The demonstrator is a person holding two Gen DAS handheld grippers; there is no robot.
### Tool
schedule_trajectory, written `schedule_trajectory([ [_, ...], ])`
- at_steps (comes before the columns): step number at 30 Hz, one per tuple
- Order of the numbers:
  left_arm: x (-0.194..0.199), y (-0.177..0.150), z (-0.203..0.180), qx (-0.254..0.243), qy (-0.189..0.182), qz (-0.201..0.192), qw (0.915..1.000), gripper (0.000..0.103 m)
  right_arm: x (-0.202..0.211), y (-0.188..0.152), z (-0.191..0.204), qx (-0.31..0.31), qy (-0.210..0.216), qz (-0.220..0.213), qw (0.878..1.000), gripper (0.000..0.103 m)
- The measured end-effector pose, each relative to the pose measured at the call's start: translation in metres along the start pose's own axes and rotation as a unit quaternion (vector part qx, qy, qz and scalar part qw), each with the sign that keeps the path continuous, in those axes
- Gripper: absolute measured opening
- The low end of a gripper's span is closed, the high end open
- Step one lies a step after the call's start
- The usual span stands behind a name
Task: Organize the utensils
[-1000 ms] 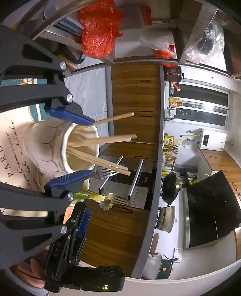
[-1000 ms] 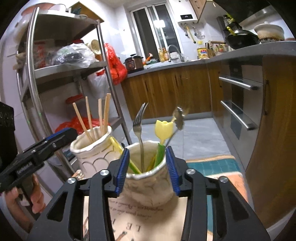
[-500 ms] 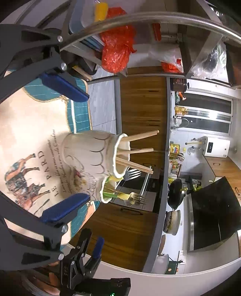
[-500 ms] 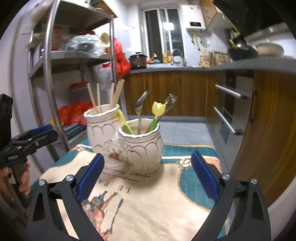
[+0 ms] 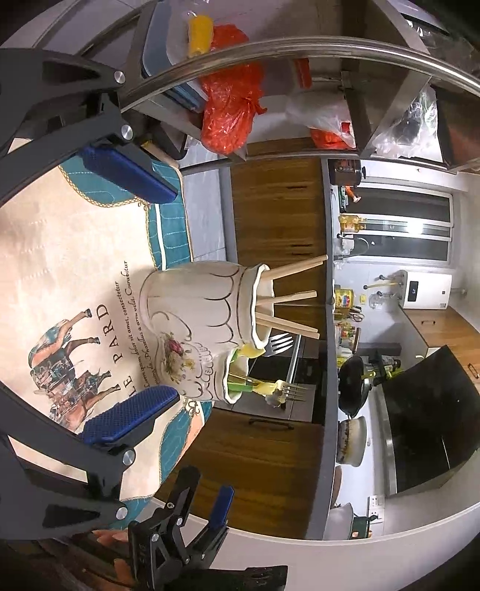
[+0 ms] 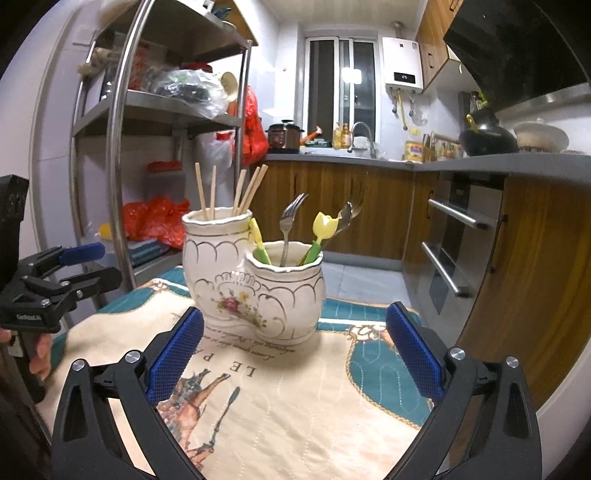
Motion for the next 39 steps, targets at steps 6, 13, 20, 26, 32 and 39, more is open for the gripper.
schedule_trajectory([
  [6,0.0037,0.0014,-0.0051,-0.015,0.006,-0.009,0.9998,0.097,0.0026,0.0002,-0.0024,-0.009,-0.004,-0.007,1.000,0.098],
  [13,0.0082,0.0027,-0.0051,-0.017,0.009,-0.019,0.9996,0.097,0.0032,-0.0002,-0.0031,-0.011,-0.004,-0.007,1.000,0.098],
  [20,0.0089,0.0032,-0.0054,-0.017,0.009,-0.021,0.9996,0.097,0.0039,0.0001,-0.0025,-0.011,-0.004,-0.009,1.000,0.098],
  [26,0.0087,0.0033,-0.0045,-0.016,0.009,-0.020,0.9996,0.097,0.0042,0.0002,-0.0026,-0.012,-0.003,-0.009,1.000,0.098],
  [32,0.0086,0.0031,-0.0044,-0.016,0.009,-0.019,0.9996,0.097,0.0040,0.0001,-0.0025,-0.011,-0.003,-0.009,1.000,0.098],
  [39,0.0084,0.0033,-0.0048,-0.017,0.004,-0.018,0.9997,0.097,0.0041,0.0000,-0.0021,-0.011,-0.002,-0.009,1.000,0.098],
])
Point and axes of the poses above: each gripper's, at about its wrist camera, not at the fingertips, and x roughly against the way its jaws point, z to its left, y to its top, the point moved 8 cm from there along -x, roughly the way its jaws point, and after that the axes turned 5 degrees about -y, right-handed, at the moved point
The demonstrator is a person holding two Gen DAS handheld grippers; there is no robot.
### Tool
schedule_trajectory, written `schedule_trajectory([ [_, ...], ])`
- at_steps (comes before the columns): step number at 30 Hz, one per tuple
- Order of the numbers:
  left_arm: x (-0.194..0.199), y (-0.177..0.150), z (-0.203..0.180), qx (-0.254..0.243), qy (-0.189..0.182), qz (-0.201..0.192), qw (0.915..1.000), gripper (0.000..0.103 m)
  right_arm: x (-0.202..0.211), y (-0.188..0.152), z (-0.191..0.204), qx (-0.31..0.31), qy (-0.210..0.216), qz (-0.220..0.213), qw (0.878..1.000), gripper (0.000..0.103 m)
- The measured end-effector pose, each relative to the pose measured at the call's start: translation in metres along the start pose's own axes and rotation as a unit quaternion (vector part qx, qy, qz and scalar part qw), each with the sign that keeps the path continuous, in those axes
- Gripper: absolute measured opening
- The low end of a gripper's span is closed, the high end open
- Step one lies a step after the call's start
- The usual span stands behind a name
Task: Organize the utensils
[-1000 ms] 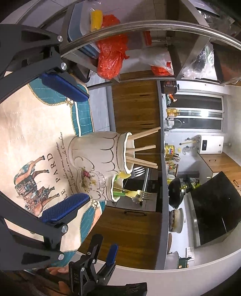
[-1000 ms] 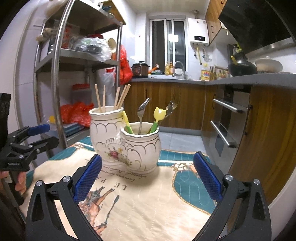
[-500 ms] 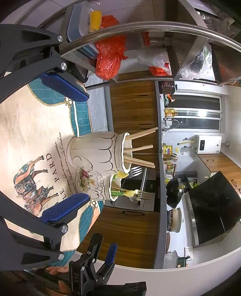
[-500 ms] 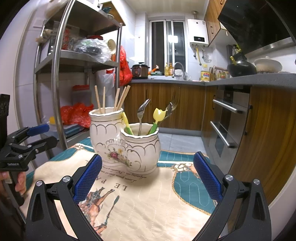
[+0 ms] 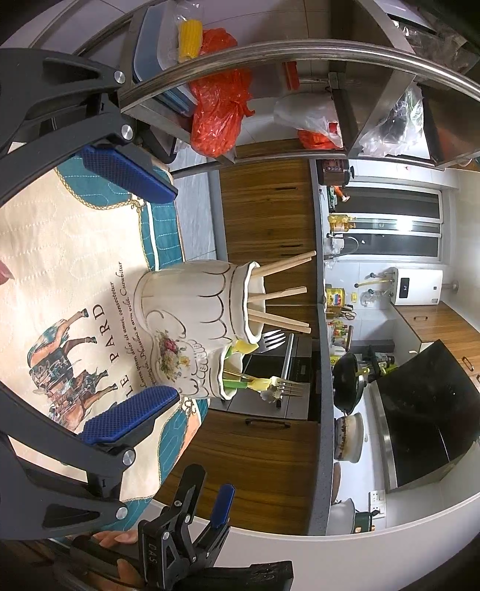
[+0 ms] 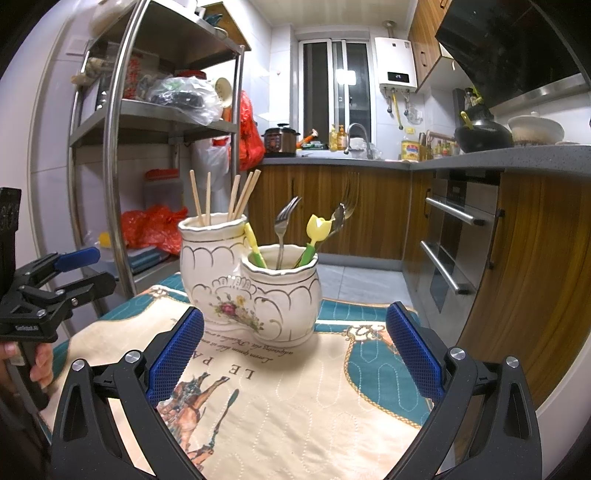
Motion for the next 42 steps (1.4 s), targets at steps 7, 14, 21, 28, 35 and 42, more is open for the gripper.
schedule_trajectory([
  [7,0.0000,0.0000,0.0002,0.001,0.000,0.000,1.0000,0.097,0.0004,-0.0005,0.0007,0.000,0.001,0.001,1.000,0.098],
  [14,-0.0003,0.0002,0.0007,0.002,0.002,0.000,1.0000,0.097,0.0002,-0.0003,0.0009,0.000,0.001,0.001,1.000,0.098],
  [21,-0.0006,0.0006,0.0018,0.004,0.004,0.000,1.0000,0.097,0.0004,-0.0002,0.0010,0.000,0.000,0.000,1.000,0.098],
  [28,-0.0004,0.0010,0.0034,0.007,0.011,-0.001,0.9999,0.097,0.0002,-0.0002,0.0008,0.000,0.001,0.000,1.000,0.098],
  [35,0.0000,0.0007,0.0029,0.006,0.012,-0.002,0.9999,0.097,0.0004,-0.0001,0.0008,0.000,0.000,0.000,1.000,0.098],
  [42,0.0000,0.0007,0.0022,0.006,0.014,-0.001,0.9999,0.097,0.0002,-0.0001,0.0003,0.000,0.001,0.000,1.000,0.098],
])
Point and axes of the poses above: each gripper's, at about its wrist camera, not at the fingertips, and x roughly against the way its jaws point, z to its left, y to its top, the point moved 8 cm from there along -x, roughly the way its jaws point, and after that the axes turned 5 degrees about -y, right-handed, at the moved point
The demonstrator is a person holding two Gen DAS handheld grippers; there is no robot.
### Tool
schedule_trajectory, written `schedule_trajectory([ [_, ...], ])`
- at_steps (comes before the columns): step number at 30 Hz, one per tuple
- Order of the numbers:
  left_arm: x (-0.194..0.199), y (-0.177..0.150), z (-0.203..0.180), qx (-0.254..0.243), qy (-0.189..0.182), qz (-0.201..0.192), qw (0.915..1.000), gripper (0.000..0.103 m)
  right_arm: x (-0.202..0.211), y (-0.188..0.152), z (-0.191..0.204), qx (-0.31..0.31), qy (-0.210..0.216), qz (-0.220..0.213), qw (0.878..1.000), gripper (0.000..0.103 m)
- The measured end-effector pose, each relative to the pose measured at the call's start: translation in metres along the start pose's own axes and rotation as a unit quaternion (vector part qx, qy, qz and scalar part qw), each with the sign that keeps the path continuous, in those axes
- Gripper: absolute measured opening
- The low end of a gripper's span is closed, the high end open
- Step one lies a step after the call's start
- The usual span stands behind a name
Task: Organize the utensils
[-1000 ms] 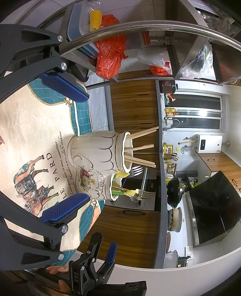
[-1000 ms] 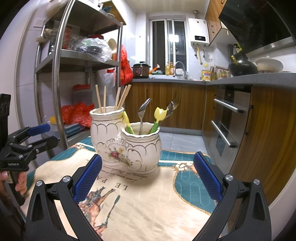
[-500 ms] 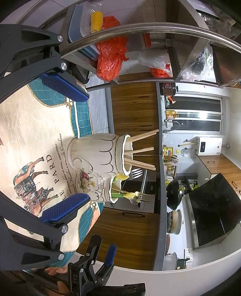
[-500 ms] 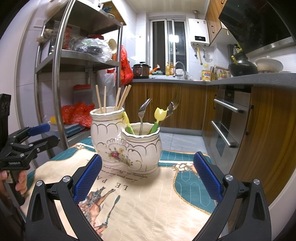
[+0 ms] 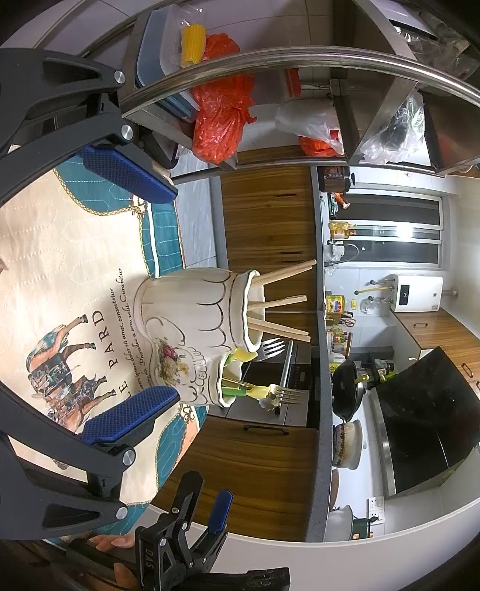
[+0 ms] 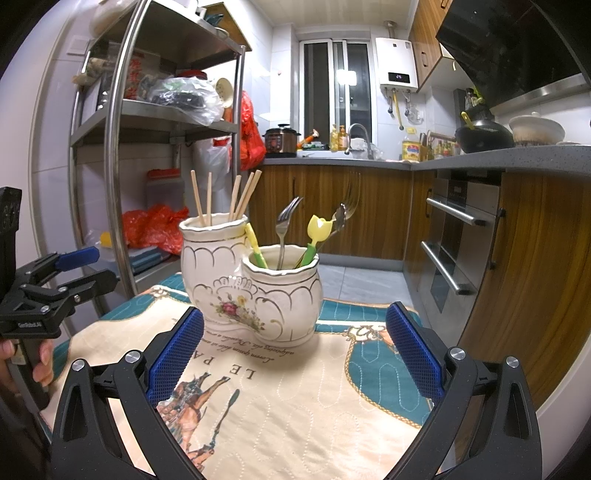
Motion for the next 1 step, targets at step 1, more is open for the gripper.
schedule_trajectory([
  [1,-0.0002,-0.0001,0.0002,0.000,0.000,0.001,1.0000,0.097,-0.0004,-0.0001,0.0003,0.000,0.000,0.001,1.000,0.098],
])
Point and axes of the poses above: each gripper's, at about its wrist camera, not at the fingertips, and x roughly against the way its jaws point, z to its left, y to its top, the point moved 8 cm from there along -x, roughly the way its jaws point, and after that the axes turned 5 degrees about -y, right-handed, at the moved point
